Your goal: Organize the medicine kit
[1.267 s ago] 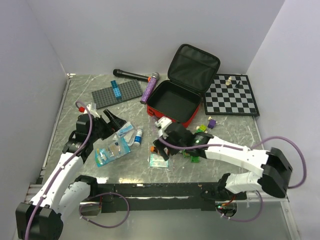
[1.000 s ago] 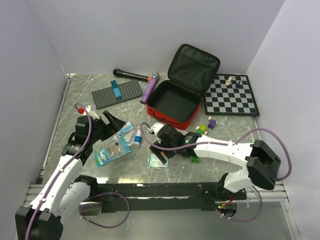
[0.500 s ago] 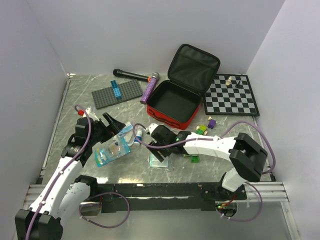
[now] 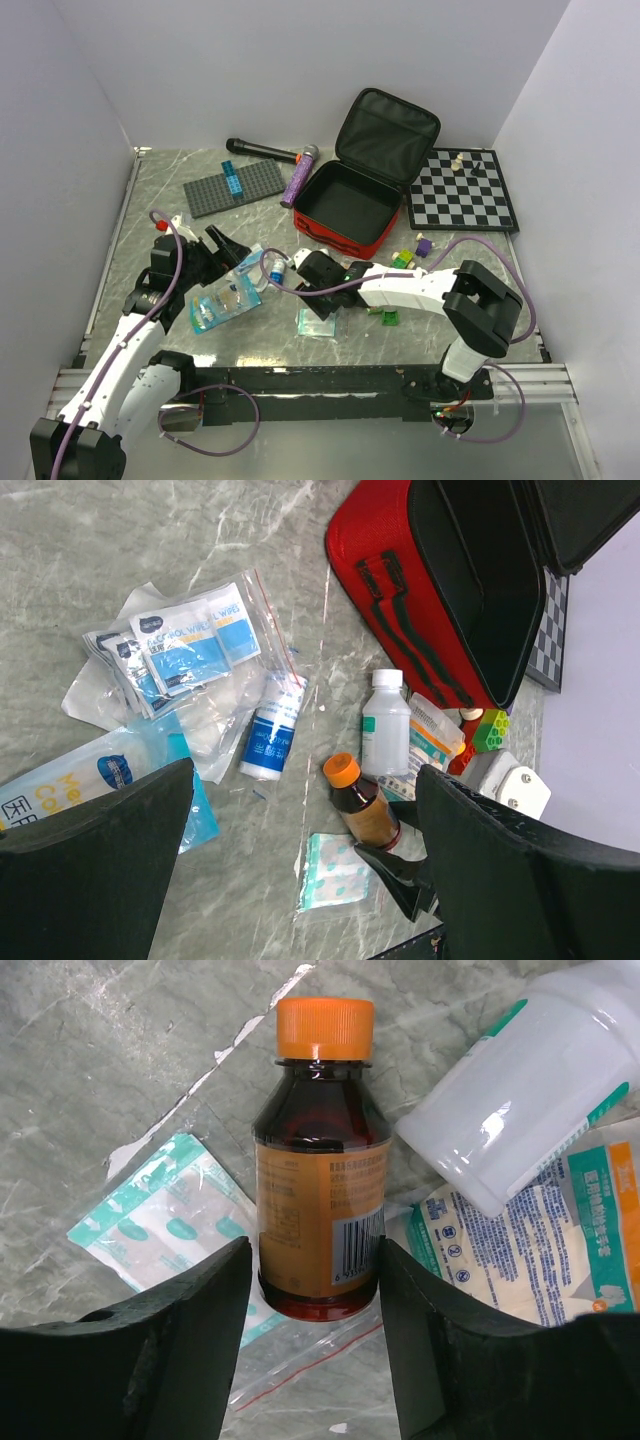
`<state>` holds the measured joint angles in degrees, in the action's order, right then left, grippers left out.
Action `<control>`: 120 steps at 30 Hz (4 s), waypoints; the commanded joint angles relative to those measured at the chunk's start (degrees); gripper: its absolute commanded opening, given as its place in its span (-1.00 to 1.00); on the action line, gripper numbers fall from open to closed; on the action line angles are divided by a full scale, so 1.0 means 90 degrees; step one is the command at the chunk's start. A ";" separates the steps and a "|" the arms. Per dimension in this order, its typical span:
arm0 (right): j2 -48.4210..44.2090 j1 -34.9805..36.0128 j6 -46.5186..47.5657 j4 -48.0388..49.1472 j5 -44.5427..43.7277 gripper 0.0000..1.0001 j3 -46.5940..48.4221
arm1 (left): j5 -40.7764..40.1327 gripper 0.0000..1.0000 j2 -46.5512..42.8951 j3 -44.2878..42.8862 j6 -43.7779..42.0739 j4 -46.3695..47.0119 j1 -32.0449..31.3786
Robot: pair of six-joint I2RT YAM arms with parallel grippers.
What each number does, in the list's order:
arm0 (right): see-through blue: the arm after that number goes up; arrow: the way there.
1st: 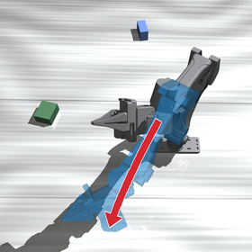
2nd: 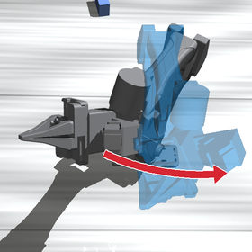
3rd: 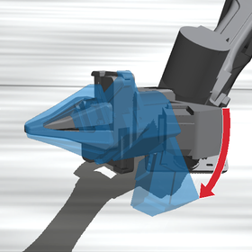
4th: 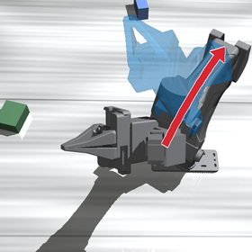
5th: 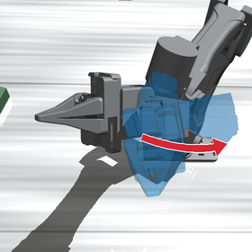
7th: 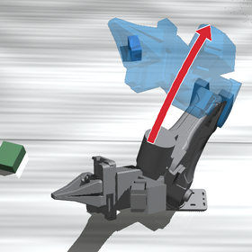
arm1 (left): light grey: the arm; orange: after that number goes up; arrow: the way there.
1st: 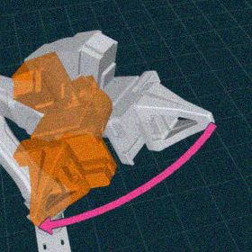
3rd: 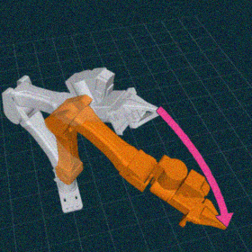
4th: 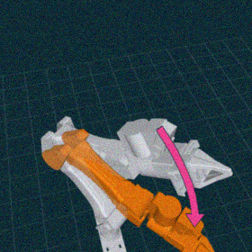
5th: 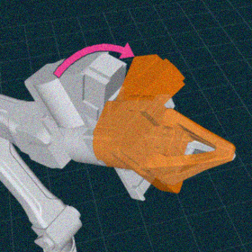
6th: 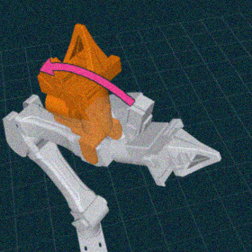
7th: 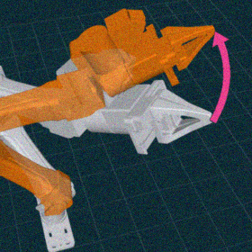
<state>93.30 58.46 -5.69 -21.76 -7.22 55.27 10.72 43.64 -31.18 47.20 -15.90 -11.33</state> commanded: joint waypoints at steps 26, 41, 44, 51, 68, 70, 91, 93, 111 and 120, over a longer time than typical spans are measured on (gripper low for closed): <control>-0.2104 -0.1627 -0.1524 -0.0142 0.0401 -0.17 0.1105 | 0.0068 0.93 0.0073 -0.0002 -0.0001 0.0116 -0.0001; 0.0900 -0.4043 -0.3985 0.0972 0.1291 -0.19 0.2929 | 0.0146 0.93 0.0434 -0.0168 0.0156 0.0097 -0.0001; 0.1546 -0.4102 -0.4220 0.0934 0.1281 -0.20 0.3554 | 0.0156 0.93 0.0551 -0.0188 0.0137 0.0077 -0.0001; 0.2874 -0.4151 -0.4416 0.0514 0.1262 -0.20 0.4942 | 0.0000 0.93 0.0610 -0.0178 0.0058 -0.0040 -0.0001; 0.4125 -0.4112 -0.5334 0.0406 0.1769 -0.04 0.5900 | 0.0029 0.93 0.0864 -0.0120 0.0019 0.0028 0.0000; 0.4194 -0.4083 -0.5402 0.0386 0.1828 0.09 0.5978 | 0.0010 0.93 0.0864 -0.0129 0.0019 0.0019 -0.0001; 0.1414 -0.3927 -0.4408 0.1089 0.1243 0.98 0.4105 | -0.0078 0.93 0.0533 -0.0139 0.0019 -0.0059 -0.0001; 0.0886 -0.3868 -0.4047 0.1167 0.1116 0.98 0.3735 | -0.0068 0.93 0.0503 -0.0139 0.0019 -0.0040 0.0009; -0.1304 -0.1505 -0.1790 0.0114 -0.0457 0.68 0.0549 | -0.0029 0.93 0.0337 0.0124 0.0234 0.0301 -0.0001; -0.0172 -0.1583 -0.1516 -0.0112 -0.0233 0.61 0.1066 | 0.0030 0.93 0.0337 0.0163 0.0361 0.0361 -0.0001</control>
<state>88.25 44.69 -20.97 -23.00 -10.02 61.78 10.70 47.57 -29.98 49.28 -14.61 -11.33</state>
